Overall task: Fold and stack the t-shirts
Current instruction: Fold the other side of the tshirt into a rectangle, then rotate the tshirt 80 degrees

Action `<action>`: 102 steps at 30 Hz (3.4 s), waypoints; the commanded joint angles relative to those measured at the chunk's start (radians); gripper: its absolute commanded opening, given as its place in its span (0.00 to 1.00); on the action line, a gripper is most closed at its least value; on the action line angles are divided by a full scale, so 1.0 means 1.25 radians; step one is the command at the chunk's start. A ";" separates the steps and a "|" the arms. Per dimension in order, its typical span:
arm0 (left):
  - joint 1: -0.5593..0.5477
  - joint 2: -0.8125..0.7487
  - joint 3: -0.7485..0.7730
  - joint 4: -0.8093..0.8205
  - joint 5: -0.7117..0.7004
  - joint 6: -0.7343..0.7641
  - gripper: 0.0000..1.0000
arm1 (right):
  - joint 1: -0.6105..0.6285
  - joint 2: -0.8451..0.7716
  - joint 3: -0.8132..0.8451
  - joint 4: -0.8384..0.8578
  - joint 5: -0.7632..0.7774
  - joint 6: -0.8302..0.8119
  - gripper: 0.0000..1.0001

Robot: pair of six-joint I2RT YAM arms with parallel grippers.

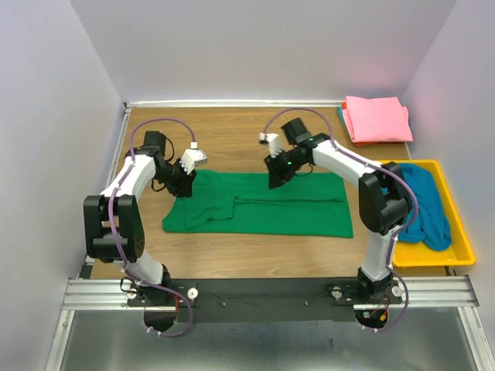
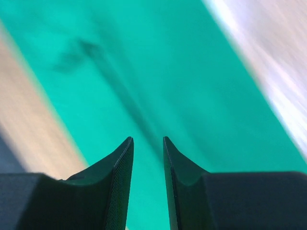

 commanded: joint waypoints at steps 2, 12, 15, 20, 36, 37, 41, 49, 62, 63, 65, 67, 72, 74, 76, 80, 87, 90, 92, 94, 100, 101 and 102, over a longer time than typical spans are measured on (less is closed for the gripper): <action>-0.017 0.055 -0.017 0.159 -0.082 -0.176 0.33 | -0.105 -0.012 -0.065 -0.077 0.177 -0.082 0.38; -0.057 0.161 -0.067 0.215 -0.240 -0.244 0.30 | -0.180 0.048 -0.097 -0.088 0.331 -0.185 0.38; -0.059 0.200 -0.048 0.235 -0.297 -0.256 0.28 | -0.180 0.059 -0.105 -0.087 0.369 -0.208 0.38; -0.059 0.367 0.167 0.219 -0.364 -0.270 0.25 | -0.172 0.059 -0.131 -0.121 0.343 -0.213 0.40; -0.078 0.364 0.541 0.162 -0.209 -0.393 0.28 | -0.144 -0.063 -0.082 -0.233 0.242 -0.209 0.42; -0.084 0.349 0.480 0.171 -0.209 -0.395 0.28 | -0.144 -0.053 -0.089 -0.232 0.259 -0.213 0.41; -0.118 0.310 0.366 0.185 -0.220 -0.425 0.24 | -0.145 -0.031 -0.110 -0.219 0.307 -0.230 0.35; -0.153 0.326 0.264 0.212 -0.280 -0.476 0.18 | -0.141 -0.011 -0.189 -0.207 0.321 -0.249 0.32; -0.157 0.786 1.007 -0.068 -0.334 -0.391 0.15 | 0.076 -0.088 -0.287 -0.244 0.003 -0.131 0.42; -0.157 0.815 1.094 -0.086 -0.330 -0.389 0.15 | 0.117 -0.096 -0.274 -0.252 -0.035 -0.113 0.44; -0.160 0.814 1.187 -0.057 -0.324 -0.386 0.15 | 0.129 -0.117 -0.224 -0.264 -0.149 -0.100 0.49; -0.167 0.743 1.047 0.063 -0.327 -0.391 0.16 | 0.128 -0.123 -0.183 -0.272 -0.185 -0.089 0.49; -0.169 0.514 0.809 0.185 -0.263 -0.422 0.19 | 0.084 -0.097 -0.057 -0.273 -0.135 -0.098 0.49; -0.169 0.477 0.760 0.166 -0.231 -0.427 0.19 | 0.061 -0.065 -0.017 -0.266 -0.115 -0.097 0.48; -0.169 0.457 0.720 0.155 -0.212 -0.433 0.19 | 0.023 -0.020 0.043 -0.248 -0.097 -0.070 0.47; -0.169 0.407 0.570 0.176 -0.160 -0.457 0.20 | -0.028 0.045 0.120 -0.171 -0.020 -0.025 0.45; -0.174 0.436 0.519 0.216 -0.138 -0.498 0.22 | -0.052 0.156 0.245 -0.102 0.031 0.013 0.45; -0.178 0.479 0.557 0.213 -0.149 -0.509 0.23 | -0.053 0.178 0.255 -0.077 0.034 0.026 0.44; -0.180 0.522 0.599 0.199 -0.167 -0.509 0.23 | -0.053 0.195 0.250 -0.064 0.033 0.032 0.43; -0.181 0.556 0.632 0.183 -0.173 -0.510 0.23 | -0.053 0.205 0.228 -0.050 0.034 0.037 0.43; -0.190 0.658 0.721 0.165 -0.187 -0.514 0.23 | -0.053 0.203 0.183 -0.002 0.056 0.052 0.43; -0.191 0.684 0.749 0.153 -0.188 -0.513 0.23 | -0.055 0.205 0.179 0.004 0.065 0.054 0.43; -0.191 0.697 0.767 0.144 -0.191 -0.511 0.23 | -0.056 0.205 0.179 0.006 0.070 0.056 0.43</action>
